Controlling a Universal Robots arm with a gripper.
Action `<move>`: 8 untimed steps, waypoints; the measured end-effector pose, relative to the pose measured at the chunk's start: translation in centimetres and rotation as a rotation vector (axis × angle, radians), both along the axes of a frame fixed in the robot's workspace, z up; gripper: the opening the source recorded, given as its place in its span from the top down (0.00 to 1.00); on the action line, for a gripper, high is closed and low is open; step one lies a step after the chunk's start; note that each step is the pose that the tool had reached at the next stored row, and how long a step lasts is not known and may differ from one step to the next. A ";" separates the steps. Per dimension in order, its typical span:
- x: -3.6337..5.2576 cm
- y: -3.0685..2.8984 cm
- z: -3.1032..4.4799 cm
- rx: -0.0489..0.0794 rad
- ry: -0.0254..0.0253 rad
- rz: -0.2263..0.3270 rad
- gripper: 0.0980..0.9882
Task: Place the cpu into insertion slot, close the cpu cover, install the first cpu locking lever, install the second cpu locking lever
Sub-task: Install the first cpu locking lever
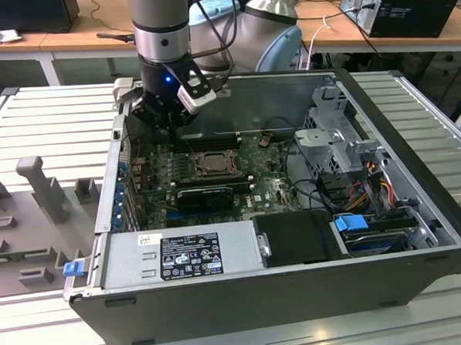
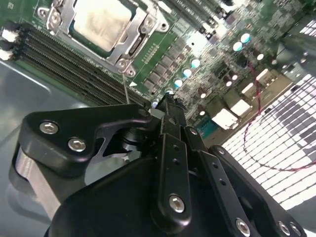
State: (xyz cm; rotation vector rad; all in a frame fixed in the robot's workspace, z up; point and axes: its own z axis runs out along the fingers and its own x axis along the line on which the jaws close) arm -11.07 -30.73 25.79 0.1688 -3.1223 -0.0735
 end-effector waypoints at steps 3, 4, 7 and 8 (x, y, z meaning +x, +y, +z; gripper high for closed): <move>0.01 0.66 -0.05 0.000 0.0001 0.000 0.99; 0.12 0.92 -0.09 0.000 0.0001 0.000 0.99; 0.50 1.15 -0.12 -0.002 0.0001 0.000 0.99; 0.64 1.19 -0.12 -0.002 0.0001 0.000 0.99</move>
